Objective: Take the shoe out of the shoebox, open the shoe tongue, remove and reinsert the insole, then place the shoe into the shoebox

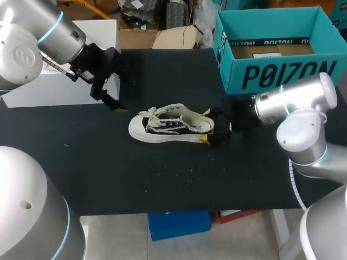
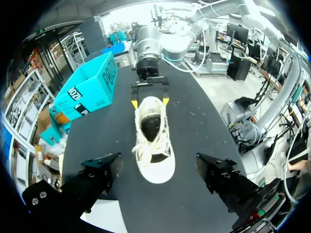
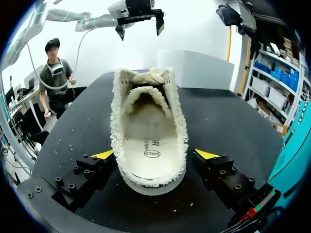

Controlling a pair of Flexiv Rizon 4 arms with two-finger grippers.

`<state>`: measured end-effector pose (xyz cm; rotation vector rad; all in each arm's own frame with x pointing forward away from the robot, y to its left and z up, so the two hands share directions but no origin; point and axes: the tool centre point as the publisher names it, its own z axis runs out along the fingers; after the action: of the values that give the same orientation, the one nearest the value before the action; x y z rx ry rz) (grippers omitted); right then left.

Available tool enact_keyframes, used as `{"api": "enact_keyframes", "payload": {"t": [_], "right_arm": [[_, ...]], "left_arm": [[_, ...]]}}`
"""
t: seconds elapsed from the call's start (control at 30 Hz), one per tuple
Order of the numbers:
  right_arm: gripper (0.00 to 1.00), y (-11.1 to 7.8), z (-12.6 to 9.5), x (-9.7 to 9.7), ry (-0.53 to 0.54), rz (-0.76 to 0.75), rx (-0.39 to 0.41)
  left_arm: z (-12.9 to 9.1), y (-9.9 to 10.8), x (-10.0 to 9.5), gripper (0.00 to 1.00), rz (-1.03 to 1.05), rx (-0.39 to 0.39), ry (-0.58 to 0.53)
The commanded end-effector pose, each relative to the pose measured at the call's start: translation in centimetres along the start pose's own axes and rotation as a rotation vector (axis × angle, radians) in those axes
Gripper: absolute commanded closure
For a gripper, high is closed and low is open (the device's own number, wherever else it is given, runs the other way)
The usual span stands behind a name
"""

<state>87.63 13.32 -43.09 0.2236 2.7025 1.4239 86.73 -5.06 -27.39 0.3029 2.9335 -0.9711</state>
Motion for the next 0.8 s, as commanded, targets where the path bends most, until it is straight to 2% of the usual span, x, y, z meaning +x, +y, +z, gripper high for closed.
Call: {"api": "enact_keyframes", "payload": {"t": [0.03,0.33,0.47,0.6,0.63,0.7,0.8], "right_arm": [[0.00,-0.1,0.6,0.0,0.002,0.005,-0.003],[0.00,-0.4,1.6,0.4,0.013,0.019,-0.017],[0.00,-0.3,1.7,0.3,0.002,0.021,-0.055],[0.00,-0.2,1.7,0.2,0.009,0.014,-0.055],[0.12,-0.2,1.7,0.1,0.021,0.007,-0.063],[0.98,-0.2,1.6,0.1,0.032,0.012,-0.045],[1.00,-0.2,1.6,0.1,0.032,0.012,-0.045]], "left_arm": [[0.1,0.1,0.0,0.00,0.002,0.001,-0.004],[0.1,0.1,0.0,0.00,0.002,0.001,-0.004],[0.1,0.1,0.0,0.00,0.002,0.001,-0.004],[0.1,0.1,0.0,0.00,0.002,0.001,-0.004],[0.1,0.1,0.0,0.00,0.002,0.001,-0.004],[0.1,0.1,0.0,0.00,0.002,0.001,-0.004],[0.1,0.1,0.0,0.00,0.002,0.001,-0.004]]}}
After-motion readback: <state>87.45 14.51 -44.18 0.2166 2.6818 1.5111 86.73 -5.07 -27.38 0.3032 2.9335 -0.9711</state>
